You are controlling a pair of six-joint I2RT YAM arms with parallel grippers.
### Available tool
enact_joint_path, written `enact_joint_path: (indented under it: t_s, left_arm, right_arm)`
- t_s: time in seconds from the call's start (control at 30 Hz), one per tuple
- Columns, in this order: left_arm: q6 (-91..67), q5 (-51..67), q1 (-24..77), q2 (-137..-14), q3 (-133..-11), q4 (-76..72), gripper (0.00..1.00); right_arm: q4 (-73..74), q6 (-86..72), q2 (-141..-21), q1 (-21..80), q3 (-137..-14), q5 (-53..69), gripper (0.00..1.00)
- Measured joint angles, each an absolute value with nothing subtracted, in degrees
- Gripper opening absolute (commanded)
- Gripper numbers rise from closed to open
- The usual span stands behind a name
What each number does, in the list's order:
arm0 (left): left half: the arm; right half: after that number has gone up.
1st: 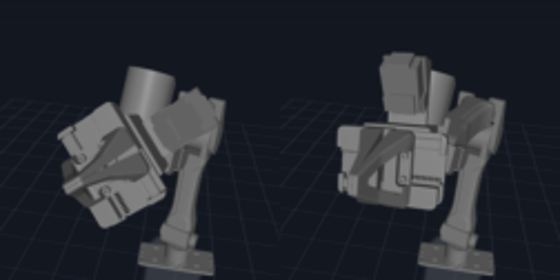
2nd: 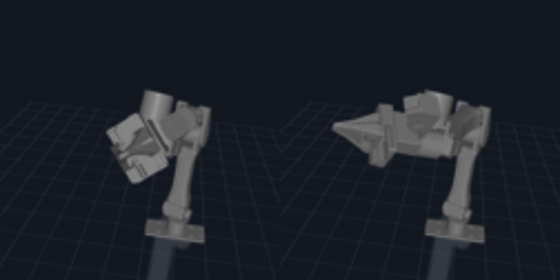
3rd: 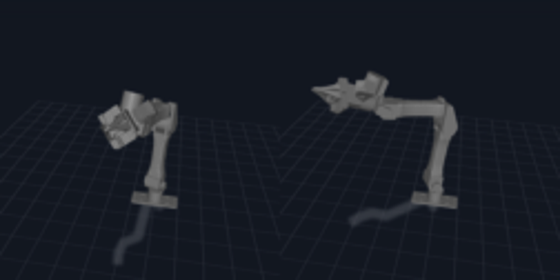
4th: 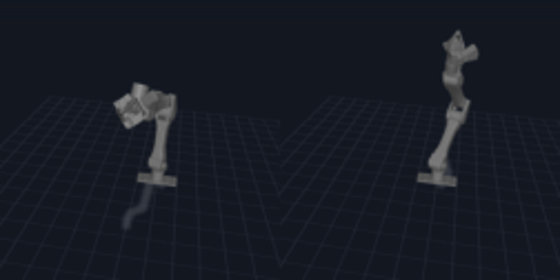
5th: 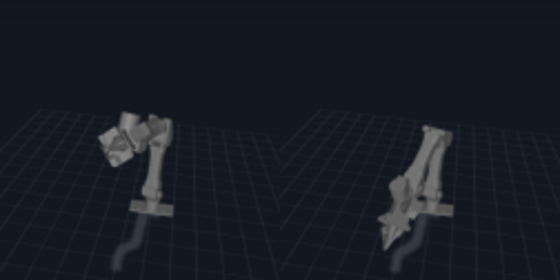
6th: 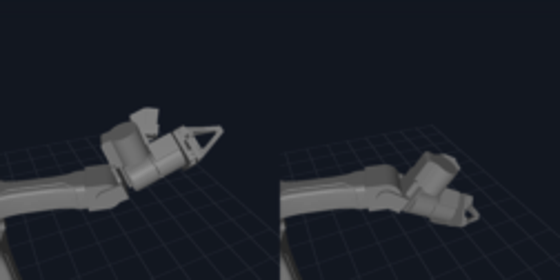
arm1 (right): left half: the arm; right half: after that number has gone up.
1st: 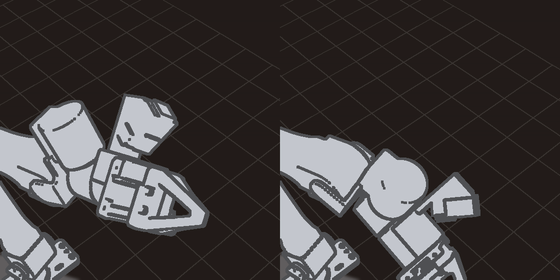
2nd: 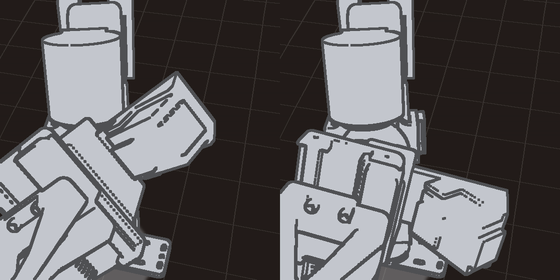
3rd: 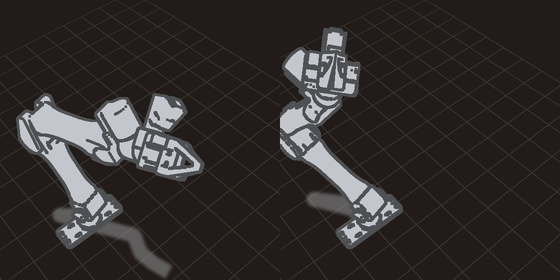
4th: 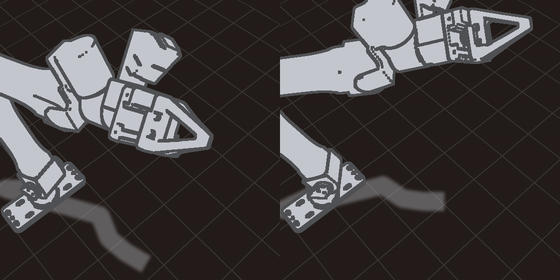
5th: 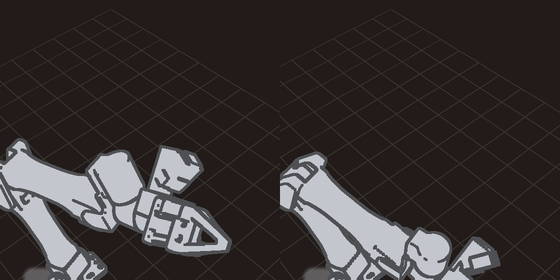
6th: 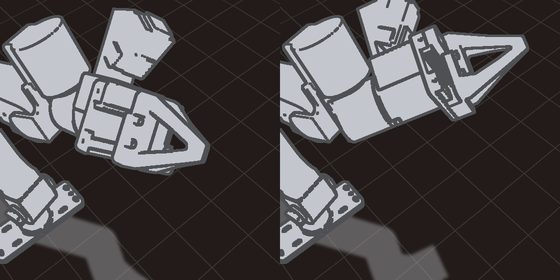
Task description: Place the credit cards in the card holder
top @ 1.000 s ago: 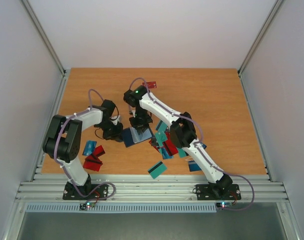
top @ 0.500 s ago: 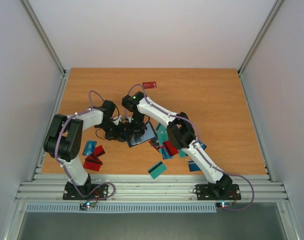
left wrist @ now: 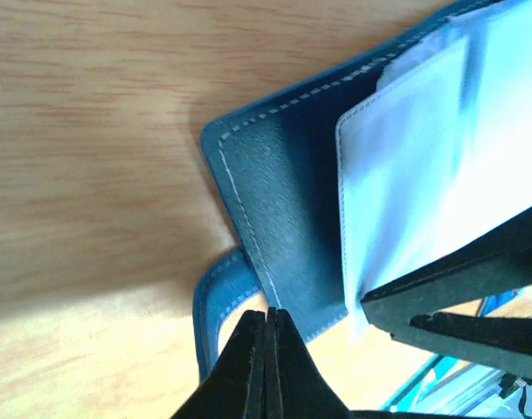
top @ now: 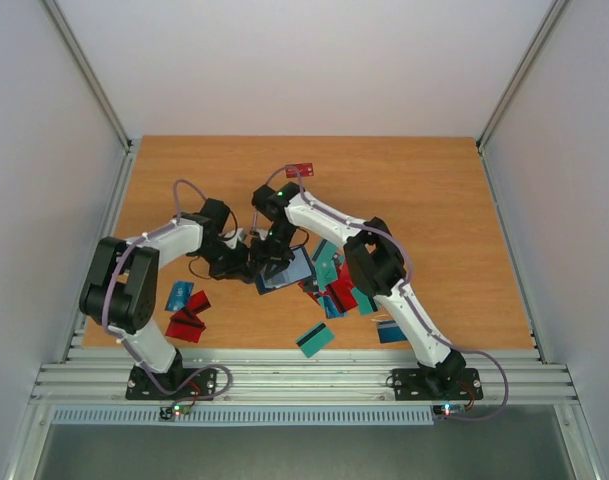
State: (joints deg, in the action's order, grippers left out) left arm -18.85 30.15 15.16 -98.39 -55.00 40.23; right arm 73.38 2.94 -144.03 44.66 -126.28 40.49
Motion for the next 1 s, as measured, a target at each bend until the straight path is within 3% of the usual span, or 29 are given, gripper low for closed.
enact_joint_path:
  t_s: [0.2, 0.43, 0.63, 0.9, 1.0]
  left_arm:
    - [-19.05, 29.52, 15.25, -93.27, -55.66, 42.63, 0.0]
    - [-19.11, 28.64, 15.46, -89.71, -57.74, 45.78, 0.02]
    - [-19.62, 28.01, 16.78, -85.73, -61.43, 49.52, 0.06]
    - [-19.59, 29.1, 27.03, -84.88, -64.58, 50.39, 0.1]
    - [-19.7, 30.24, 31.51, -84.88, -64.16, 50.09, 0.1]
  right_arm:
    - [70.87, 2.83, -137.49, 42.72, -123.37, 41.23, 0.42]
    - [67.35, 2.74, -124.44, 38.17, -110.98, 41.41, 0.42]
    - [63.05, 2.57, -113.36, 32.62, -93.34, 40.29, 0.42]
    - [54.65, -1.5, -99.74, 26.98, -69.41, 41.12, 0.43]
    - [48.77, -5.98, -94.67, 27.07, -60.73, 43.62, 0.48]
